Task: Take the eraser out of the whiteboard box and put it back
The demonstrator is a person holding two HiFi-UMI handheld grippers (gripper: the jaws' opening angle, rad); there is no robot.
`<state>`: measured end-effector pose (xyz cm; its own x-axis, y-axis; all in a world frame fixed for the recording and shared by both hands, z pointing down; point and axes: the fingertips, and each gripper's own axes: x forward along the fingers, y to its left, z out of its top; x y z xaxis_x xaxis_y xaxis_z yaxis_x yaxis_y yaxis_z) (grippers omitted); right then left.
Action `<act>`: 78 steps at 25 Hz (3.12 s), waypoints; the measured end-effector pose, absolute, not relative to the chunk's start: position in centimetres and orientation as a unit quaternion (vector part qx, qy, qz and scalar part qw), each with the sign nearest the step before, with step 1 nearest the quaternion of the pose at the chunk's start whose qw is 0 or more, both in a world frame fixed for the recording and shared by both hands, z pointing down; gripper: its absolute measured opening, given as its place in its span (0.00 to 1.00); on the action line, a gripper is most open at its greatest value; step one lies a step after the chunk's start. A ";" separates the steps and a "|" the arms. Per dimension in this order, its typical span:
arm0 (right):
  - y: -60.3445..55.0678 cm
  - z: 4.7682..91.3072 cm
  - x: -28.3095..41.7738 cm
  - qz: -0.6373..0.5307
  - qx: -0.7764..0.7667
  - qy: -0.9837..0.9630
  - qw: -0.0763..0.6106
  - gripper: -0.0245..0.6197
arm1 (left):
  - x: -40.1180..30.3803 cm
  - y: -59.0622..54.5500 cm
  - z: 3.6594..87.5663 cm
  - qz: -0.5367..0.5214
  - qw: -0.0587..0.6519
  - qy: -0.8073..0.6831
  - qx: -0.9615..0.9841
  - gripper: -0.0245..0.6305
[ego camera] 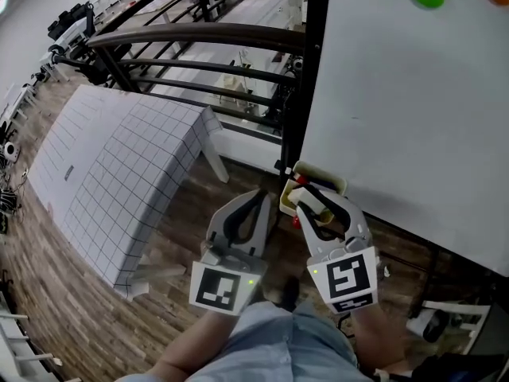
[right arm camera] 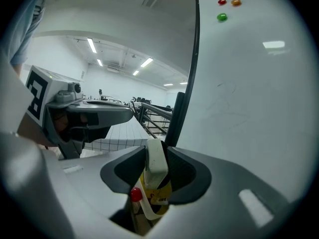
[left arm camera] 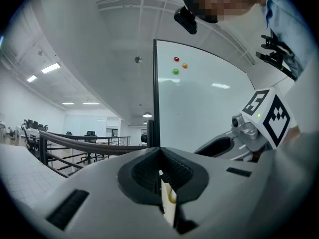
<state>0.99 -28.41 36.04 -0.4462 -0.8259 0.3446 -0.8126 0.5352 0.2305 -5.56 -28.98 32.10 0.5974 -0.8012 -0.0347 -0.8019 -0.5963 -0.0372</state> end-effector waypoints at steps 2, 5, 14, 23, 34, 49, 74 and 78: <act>-28.8 36.8 0.6 -0.007 0.479 -0.849 0.223 0.24 | -5.6 -29.6 32.3 0.006 0.021 0.442 -0.897 0.04; -29.5 37.8 0.3 0.008 0.482 -0.844 0.234 0.25 | -5.5 -30.7 32.6 0.002 0.016 0.432 -0.902 0.04; -30.7 41.5 -0.6 0.040 0.474 -0.830 0.290 0.25 | -5.0 -33.5 33.6 -0.007 0.006 0.403 -0.915 0.04; -30.7 41.3 -1.1 0.065 0.465 -0.841 0.268 0.28 | -4.7 -34.1 33.7 -0.006 0.005 0.396 -0.918 0.04; -28.0 37.1 0.3 0.076 0.458 -0.867 0.184 0.28 | -4.3 -31.0 31.6 0.007 0.023 0.418 -0.908 0.04; -24.9 30.2 4.9 0.021 0.491 -0.871 0.030 0.04 | -2.5 -25.3 29.2 0.018 0.055 0.446 -0.893 0.04; -23.3 28.8 5.9 -0.001 0.490 -0.872 0.010 0.04 | -1.8 -23.2 28.7 0.011 0.070 0.452 -0.889 0.04; -23.4 28.8 5.9 0.000 0.490 -0.872 0.009 0.04 | -1.7 -23.3 28.6 0.011 0.070 0.451 -0.890 0.04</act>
